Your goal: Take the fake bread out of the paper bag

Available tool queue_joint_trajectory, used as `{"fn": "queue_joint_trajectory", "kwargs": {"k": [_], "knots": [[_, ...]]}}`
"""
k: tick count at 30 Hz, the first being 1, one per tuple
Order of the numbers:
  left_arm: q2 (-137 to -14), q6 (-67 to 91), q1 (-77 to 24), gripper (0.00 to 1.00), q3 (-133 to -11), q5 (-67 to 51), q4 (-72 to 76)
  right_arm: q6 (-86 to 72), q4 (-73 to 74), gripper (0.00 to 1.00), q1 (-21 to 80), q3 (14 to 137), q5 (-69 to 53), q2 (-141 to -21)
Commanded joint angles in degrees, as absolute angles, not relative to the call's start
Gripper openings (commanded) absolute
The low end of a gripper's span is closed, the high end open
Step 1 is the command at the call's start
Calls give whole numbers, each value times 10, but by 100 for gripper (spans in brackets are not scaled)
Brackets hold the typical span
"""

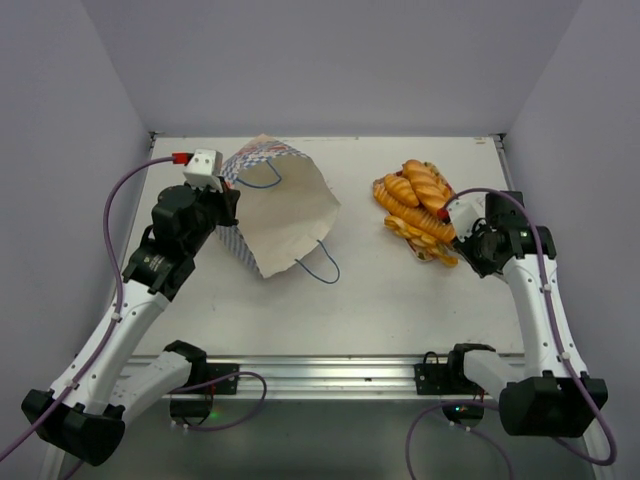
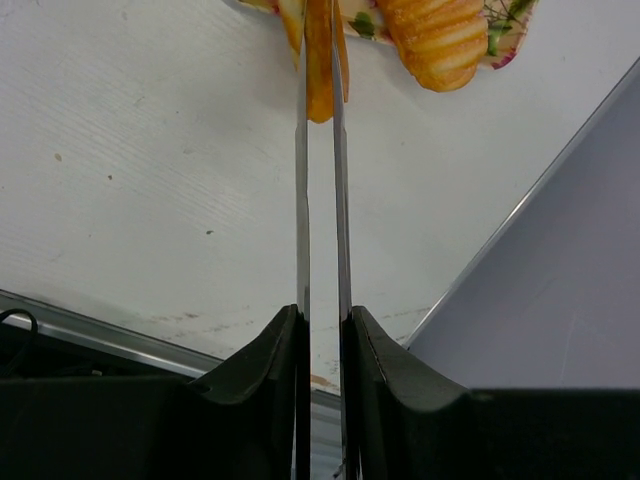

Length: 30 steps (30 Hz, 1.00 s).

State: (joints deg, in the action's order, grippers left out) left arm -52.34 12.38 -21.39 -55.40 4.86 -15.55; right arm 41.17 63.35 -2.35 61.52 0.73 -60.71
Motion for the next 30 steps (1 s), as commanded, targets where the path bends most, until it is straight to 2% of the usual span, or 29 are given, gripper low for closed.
{"fn": "queue_joint_trajectory", "kwargs": {"k": [1,15,30], "knots": [[-513,114,-209,0,-556,44,-134,412,602,27,-35,642,16,-613],[-516,113,-209,0,-561,42,-135,415,587,37,-61,657,4,-630],[-520,113,-208,0,-566,40,-134,412,565,40,-77,669,5,-648]]}}
